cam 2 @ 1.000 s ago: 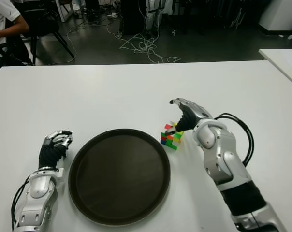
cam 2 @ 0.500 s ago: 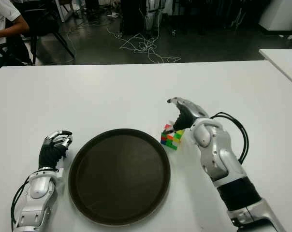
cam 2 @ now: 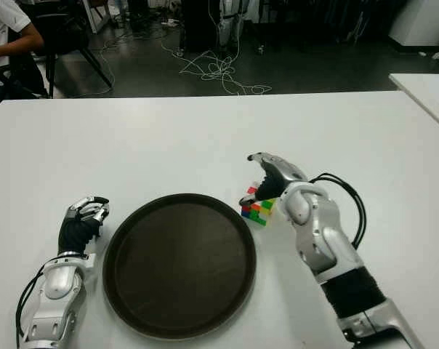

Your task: Pick up the Rubik's Cube and put it in the plate

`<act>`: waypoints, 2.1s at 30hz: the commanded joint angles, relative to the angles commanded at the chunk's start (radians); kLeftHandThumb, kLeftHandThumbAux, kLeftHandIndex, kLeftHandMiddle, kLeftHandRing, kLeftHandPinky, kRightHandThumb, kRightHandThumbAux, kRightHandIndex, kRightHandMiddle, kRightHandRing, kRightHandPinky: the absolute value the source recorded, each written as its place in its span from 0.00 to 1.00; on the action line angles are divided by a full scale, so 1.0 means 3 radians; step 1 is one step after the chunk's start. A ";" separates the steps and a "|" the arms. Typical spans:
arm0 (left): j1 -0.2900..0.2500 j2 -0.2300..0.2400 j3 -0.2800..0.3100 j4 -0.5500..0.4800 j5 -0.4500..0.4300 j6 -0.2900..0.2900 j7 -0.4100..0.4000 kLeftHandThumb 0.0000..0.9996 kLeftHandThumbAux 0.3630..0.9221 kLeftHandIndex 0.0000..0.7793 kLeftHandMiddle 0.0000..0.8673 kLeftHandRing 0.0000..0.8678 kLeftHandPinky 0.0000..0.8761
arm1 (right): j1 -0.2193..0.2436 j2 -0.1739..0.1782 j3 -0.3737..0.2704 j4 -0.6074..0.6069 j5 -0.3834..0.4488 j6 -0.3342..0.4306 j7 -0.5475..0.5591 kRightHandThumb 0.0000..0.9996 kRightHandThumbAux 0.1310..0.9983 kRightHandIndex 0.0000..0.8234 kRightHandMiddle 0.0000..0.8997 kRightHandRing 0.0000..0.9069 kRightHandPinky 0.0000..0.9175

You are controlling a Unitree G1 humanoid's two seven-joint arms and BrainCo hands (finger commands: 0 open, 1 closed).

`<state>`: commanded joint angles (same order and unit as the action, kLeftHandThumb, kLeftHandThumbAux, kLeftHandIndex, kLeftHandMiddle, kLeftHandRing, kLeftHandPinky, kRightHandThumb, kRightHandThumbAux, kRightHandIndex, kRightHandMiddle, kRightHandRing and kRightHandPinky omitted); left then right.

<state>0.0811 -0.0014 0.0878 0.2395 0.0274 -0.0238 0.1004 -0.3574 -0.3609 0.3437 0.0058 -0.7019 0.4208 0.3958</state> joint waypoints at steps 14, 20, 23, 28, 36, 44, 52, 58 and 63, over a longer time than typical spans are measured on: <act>0.0016 0.0000 -0.0004 -0.0033 -0.0038 -0.0020 -0.0041 0.71 0.61 0.57 0.93 0.95 0.92 | 0.0036 -0.0002 0.0134 -0.0106 -0.0051 0.0246 0.0144 0.00 0.74 0.00 0.02 0.02 0.00; 0.0046 -0.0014 -0.0017 -0.0110 -0.0054 -0.0004 -0.0059 0.71 0.61 0.57 0.93 0.95 0.92 | 0.0098 0.0014 0.0136 -0.0046 0.0023 0.0143 0.0046 0.00 0.75 0.01 0.01 0.02 0.00; 0.0060 -0.0026 -0.0022 -0.0148 -0.0055 0.0001 -0.0050 0.71 0.61 0.57 0.93 0.95 0.93 | 0.0114 0.0011 0.0142 -0.0042 0.0037 0.0135 0.0061 0.00 0.76 0.00 0.01 0.01 0.01; 0.0073 -0.0052 -0.0014 -0.0193 -0.0071 0.0038 -0.0031 0.71 0.61 0.57 0.94 0.96 0.93 | 0.0153 0.0008 0.0128 -0.0053 0.0046 0.0108 0.0020 0.00 0.79 0.00 0.01 0.02 0.02; 0.0072 -0.0077 0.0019 -0.0208 -0.0086 0.0075 -0.0017 0.71 0.61 0.57 0.94 0.96 0.93 | 0.0173 0.0007 0.0134 -0.0062 0.0024 0.0130 0.0006 0.00 0.81 0.01 0.03 0.03 0.01; 0.0068 -0.0072 0.0028 -0.0210 -0.0062 0.0086 -0.0003 0.71 0.61 0.57 0.93 0.96 0.93 | 0.0220 0.0013 0.0139 -0.0079 0.0001 0.0182 -0.0011 0.00 0.78 0.00 0.03 0.03 0.00; 0.0057 -0.0049 0.0036 -0.0200 -0.0084 0.0095 -0.0044 0.71 0.61 0.57 0.93 0.96 0.93 | 0.0201 -0.0016 0.0154 -0.0076 -0.0021 0.0264 0.0051 0.00 0.74 0.00 0.02 0.01 0.00; 0.0043 -0.0024 0.0042 -0.0182 -0.0109 0.0116 -0.0094 0.71 0.61 0.57 0.93 0.95 0.92 | 0.0177 -0.0063 0.0173 -0.0141 -0.0060 0.0340 0.0123 0.00 0.75 0.00 0.03 0.01 0.00; 0.0038 -0.0022 0.0046 -0.0167 -0.0114 0.0114 -0.0088 0.71 0.62 0.57 0.93 0.95 0.92 | 0.0169 -0.0079 0.0166 -0.0167 -0.0076 0.0374 0.0129 0.00 0.77 0.00 0.05 0.03 0.00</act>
<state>0.0927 -0.0080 0.1016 0.1893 -0.0067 0.0103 0.0741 -0.3066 -0.3846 0.3934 -0.0441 -0.7246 0.5331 0.4344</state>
